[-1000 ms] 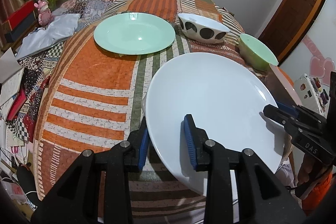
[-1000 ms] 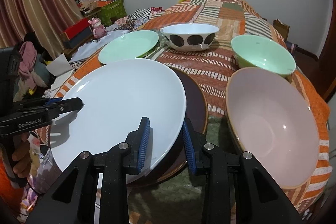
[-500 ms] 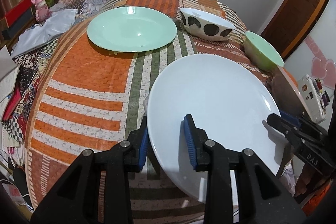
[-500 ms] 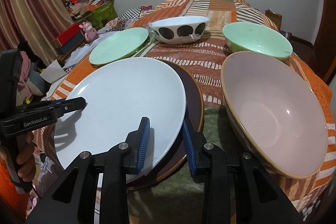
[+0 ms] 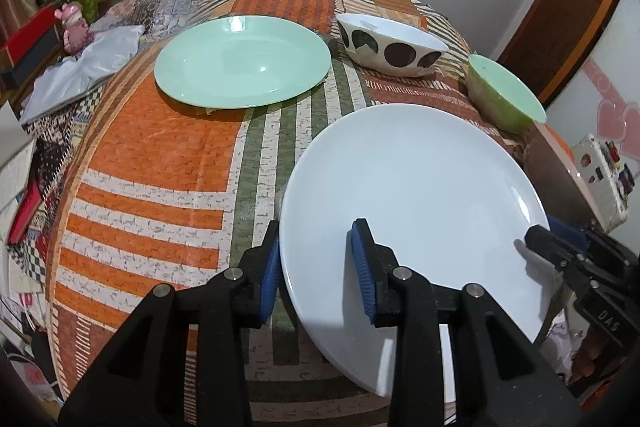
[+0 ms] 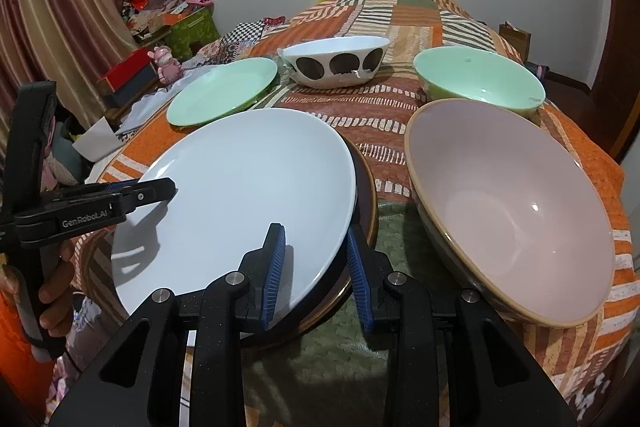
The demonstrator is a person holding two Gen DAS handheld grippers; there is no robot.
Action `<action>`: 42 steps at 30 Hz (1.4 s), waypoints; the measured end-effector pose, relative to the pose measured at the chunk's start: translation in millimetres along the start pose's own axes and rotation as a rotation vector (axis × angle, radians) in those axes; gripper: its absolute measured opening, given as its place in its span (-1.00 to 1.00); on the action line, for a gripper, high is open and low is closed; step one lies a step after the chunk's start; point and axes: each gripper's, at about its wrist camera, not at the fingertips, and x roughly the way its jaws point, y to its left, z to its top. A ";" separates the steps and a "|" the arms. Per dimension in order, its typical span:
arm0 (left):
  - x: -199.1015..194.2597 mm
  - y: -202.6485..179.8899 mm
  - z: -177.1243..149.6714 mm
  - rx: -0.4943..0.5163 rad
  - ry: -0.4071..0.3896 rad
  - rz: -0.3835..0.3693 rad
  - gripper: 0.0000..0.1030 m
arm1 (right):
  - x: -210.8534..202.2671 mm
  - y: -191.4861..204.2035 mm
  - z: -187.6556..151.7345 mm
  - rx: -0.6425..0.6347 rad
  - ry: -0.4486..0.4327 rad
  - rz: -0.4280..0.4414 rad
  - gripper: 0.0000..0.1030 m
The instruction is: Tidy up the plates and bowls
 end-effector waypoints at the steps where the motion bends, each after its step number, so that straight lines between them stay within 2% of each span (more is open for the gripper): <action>1: 0.0 -1.5 -0.4 0.010 0.001 0.003 -0.35 | -2.7 0.5 -0.2 -0.006 -0.008 -0.019 -0.45; 6: 1.2 -3.3 -0.8 0.016 0.012 0.004 -0.35 | -10.9 0.9 -0.2 -0.027 -0.023 -0.043 -0.40; 15: -35.2 12.2 -1.6 -0.012 -0.069 0.059 -0.33 | -24.2 10.2 11.9 -0.055 -0.061 -0.010 -0.38; 20: -66.0 22.6 2.9 -0.020 -0.154 0.107 -0.13 | -28.7 25.1 27.7 -0.108 -0.104 0.000 -0.08; 22: -79.5 27.9 7.8 -0.021 -0.189 0.129 -0.03 | -29.3 29.4 36.8 -0.119 -0.117 0.010 0.15; 23: -85.6 30.3 10.5 -0.018 -0.207 0.141 -0.01 | -29.8 30.8 40.9 -0.119 -0.125 0.020 0.19; 25: -98.7 34.7 16.3 -0.009 -0.248 0.169 0.21 | -28.6 33.9 52.6 -0.127 -0.132 0.038 0.20; 29: -120.5 43.6 29.7 -0.001 -0.327 0.221 0.36 | -22.4 43.2 74.9 -0.167 -0.141 0.040 0.20; 32: -130.7 53.8 42.8 -0.010 -0.361 0.235 0.58 | -16.3 49.7 87.9 -0.188 -0.138 0.055 0.20; 36: -134.9 63.6 59.0 -0.004 -0.389 0.268 0.64 | -1.5 57.8 104.8 -0.217 -0.125 0.066 0.25; 38: -131.6 69.6 66.5 0.002 -0.385 0.276 0.70 | 10.1 59.9 112.9 -0.223 -0.117 0.056 0.36; 42: -113.3 83.3 81.7 0.010 -0.369 0.283 0.71 | 31.5 62.6 126.2 -0.228 -0.081 0.059 0.37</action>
